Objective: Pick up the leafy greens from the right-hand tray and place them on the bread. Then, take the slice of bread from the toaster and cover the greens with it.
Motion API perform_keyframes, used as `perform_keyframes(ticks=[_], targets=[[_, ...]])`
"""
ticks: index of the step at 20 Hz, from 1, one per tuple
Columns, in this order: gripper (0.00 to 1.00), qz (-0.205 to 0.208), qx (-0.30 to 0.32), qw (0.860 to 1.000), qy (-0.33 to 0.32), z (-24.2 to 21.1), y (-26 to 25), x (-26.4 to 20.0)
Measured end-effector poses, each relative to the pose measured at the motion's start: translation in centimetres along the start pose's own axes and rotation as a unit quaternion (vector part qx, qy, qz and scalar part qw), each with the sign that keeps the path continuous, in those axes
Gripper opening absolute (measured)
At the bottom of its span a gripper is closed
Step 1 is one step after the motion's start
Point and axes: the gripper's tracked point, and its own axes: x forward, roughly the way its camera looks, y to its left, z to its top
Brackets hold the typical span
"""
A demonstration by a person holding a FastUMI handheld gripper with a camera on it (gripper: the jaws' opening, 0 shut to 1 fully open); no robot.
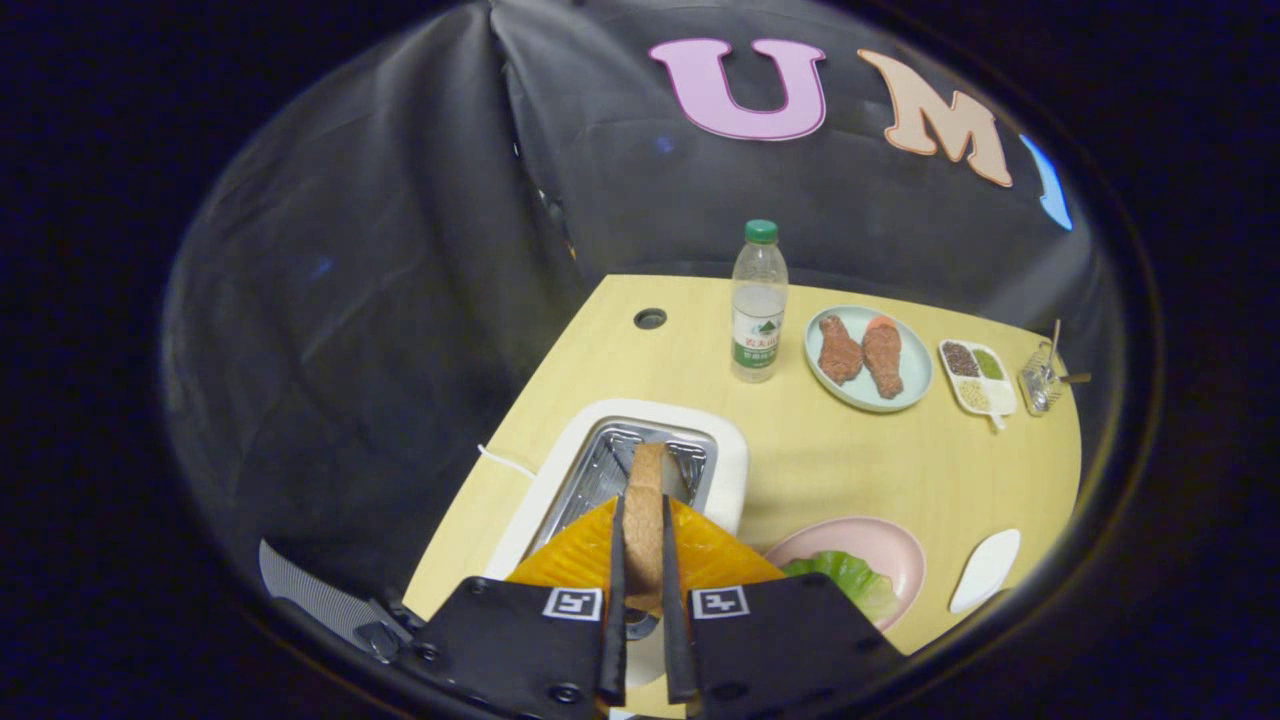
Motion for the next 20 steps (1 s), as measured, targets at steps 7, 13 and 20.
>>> perform_keyframes(ticks=[7, 13, 20], targets=[[0.19, 0.042, 0.032, 0.998, -0.019, 2.4, -0.4, -2.3], [0.18, 0.072, 0.072, 0.993, -0.060, 6.1, -3.1, -6.1], [0.18, 0.082, 0.121, 0.983, -0.107, 9.7, -8.9, -10.0]])
